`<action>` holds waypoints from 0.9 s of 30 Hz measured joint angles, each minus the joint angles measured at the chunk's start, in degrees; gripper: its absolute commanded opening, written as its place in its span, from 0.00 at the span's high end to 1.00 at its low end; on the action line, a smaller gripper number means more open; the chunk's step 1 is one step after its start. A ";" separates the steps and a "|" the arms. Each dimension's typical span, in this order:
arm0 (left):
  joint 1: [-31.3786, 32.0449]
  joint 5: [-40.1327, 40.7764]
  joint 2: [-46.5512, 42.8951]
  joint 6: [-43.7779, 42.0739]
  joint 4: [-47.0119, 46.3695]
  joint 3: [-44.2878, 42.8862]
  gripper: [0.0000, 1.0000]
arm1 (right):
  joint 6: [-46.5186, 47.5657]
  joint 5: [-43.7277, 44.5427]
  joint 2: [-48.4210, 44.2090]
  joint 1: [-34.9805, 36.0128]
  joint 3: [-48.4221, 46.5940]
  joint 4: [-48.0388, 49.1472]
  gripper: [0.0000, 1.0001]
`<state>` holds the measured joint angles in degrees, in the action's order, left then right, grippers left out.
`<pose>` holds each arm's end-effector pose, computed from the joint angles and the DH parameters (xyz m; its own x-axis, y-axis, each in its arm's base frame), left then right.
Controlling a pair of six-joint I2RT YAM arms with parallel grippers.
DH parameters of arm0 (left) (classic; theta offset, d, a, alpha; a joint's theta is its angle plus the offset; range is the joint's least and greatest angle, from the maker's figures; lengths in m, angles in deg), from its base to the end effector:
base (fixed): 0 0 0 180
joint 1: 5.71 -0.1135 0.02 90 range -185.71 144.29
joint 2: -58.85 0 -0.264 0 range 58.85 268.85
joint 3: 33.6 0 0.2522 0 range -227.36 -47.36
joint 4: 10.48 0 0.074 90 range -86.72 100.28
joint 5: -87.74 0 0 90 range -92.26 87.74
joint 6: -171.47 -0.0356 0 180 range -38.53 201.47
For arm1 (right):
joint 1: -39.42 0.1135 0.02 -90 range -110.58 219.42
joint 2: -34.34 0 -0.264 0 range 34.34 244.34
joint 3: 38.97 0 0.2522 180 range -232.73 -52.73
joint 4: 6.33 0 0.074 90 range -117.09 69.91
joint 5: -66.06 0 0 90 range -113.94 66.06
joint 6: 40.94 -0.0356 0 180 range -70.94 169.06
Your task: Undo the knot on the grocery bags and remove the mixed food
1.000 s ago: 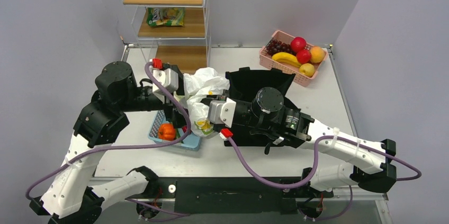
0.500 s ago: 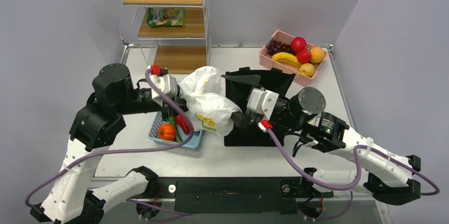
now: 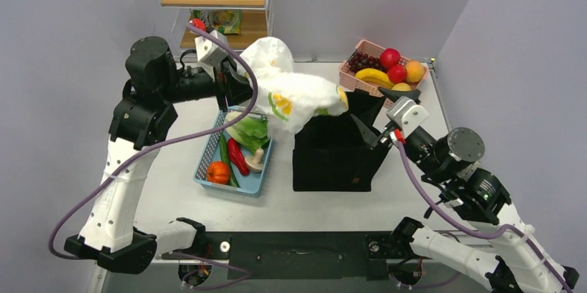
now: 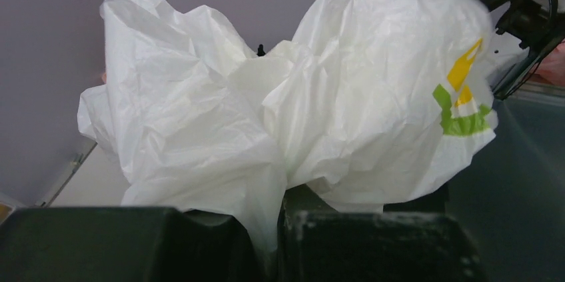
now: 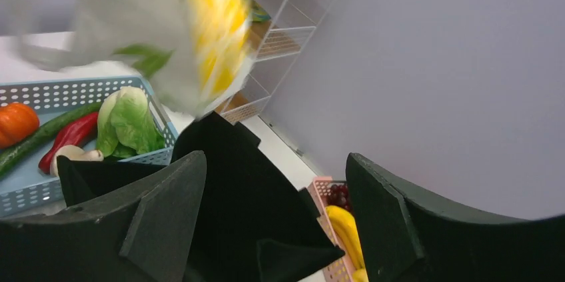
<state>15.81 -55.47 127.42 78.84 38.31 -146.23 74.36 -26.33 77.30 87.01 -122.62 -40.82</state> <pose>0.1754 -0.0998 0.5268 -0.0325 0.0423 -0.9986 0.9647 0.2627 -0.0202 0.0845 0.0947 0.4697 0.3931 -0.2028 -0.8969 -0.6611 0.6156 -0.4289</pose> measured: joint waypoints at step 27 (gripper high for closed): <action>4.61 4.66 16.28 25.88 -35.78 -11.82 1.00 | -23.71 -4.02 6.32 -23.96 6.29 -14.14 0.50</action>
<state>20.42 -50.81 143.71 104.71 2.53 -158.05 50.65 -30.35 83.62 63.06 -116.33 -54.96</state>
